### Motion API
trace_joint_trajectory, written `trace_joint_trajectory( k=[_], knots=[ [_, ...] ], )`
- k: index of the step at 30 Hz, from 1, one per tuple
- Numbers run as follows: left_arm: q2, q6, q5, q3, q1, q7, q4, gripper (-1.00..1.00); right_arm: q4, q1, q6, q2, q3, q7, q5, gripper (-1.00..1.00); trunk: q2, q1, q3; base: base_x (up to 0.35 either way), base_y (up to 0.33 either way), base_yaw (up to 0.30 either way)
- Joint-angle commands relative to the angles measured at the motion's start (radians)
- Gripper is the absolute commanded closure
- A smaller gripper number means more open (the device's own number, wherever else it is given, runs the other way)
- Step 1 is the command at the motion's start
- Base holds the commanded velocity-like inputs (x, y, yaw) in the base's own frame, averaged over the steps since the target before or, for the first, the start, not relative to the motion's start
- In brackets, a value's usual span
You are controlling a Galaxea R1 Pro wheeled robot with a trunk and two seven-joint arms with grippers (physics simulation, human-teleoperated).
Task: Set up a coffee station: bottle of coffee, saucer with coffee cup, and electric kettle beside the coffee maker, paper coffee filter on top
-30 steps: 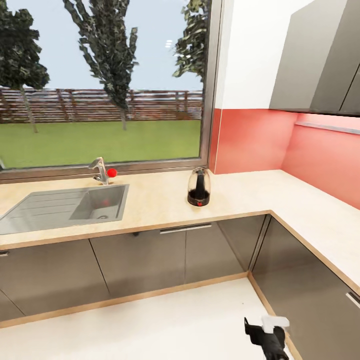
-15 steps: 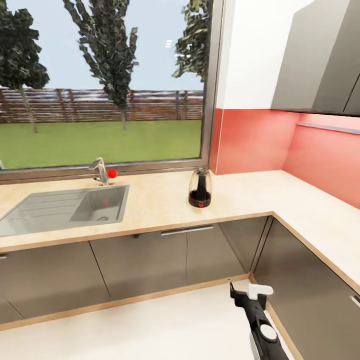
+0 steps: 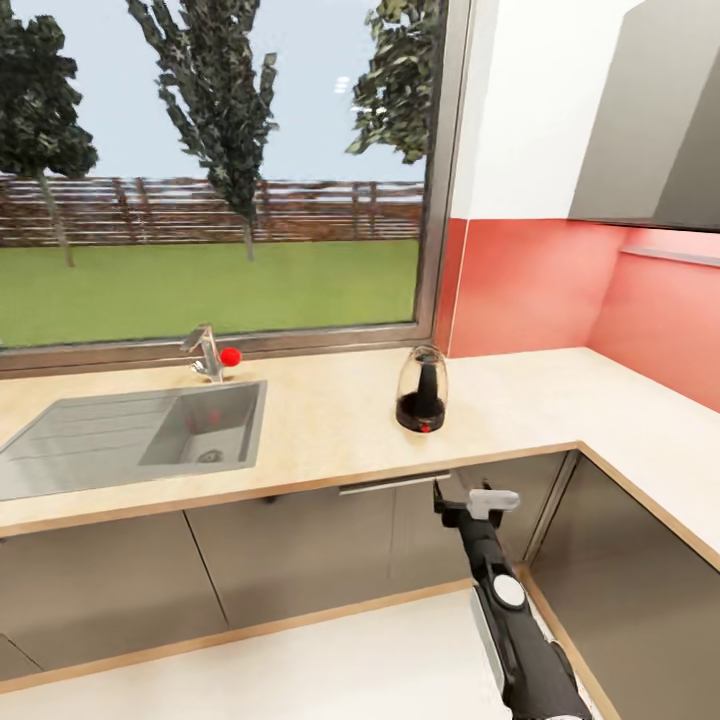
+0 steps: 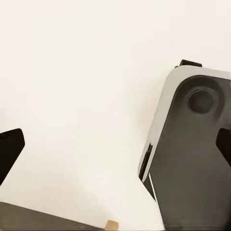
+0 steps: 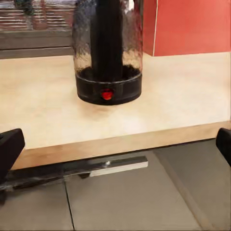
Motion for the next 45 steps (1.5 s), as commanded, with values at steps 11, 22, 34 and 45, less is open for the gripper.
trace_joint_trajectory(
  k=[11, 22, 34, 45],
  knots=[
    [0.001, -0.002, 0.006, -0.013, 0.014, 0.001, 0.038, -1.00, -0.067, -0.015, 0.128, 0.001, 0.004, 0.002, 0.008, -1.00, -0.002, 0.001, -0.002, 0.193, 0.007, 0.000],
    [0.001, -0.001, 0.007, -0.013, 0.015, 0.002, 0.042, -1.00, -0.060, -0.016, 0.129, 0.001, 0.004, 0.003, 0.008, -1.00, -0.002, 0.001, -0.002, 0.331, 0.000, 0.000],
    [0.001, 0.000, 0.007, -0.012, 0.015, 0.003, 0.045, -1.00, -0.056, -0.016, 0.129, 0.001, 0.004, 0.003, 0.008, -1.00, -0.002, 0.001, -0.002, 0.289, 0.000, 0.000],
    [0.001, 0.000, 0.008, -0.012, 0.015, 0.003, 0.045, -1.00, -0.057, -0.016, 0.128, 0.001, 0.005, 0.007, 0.008, -1.00, -0.002, 0.001, -0.002, 0.095, 0.040, 0.000]
  ],
)
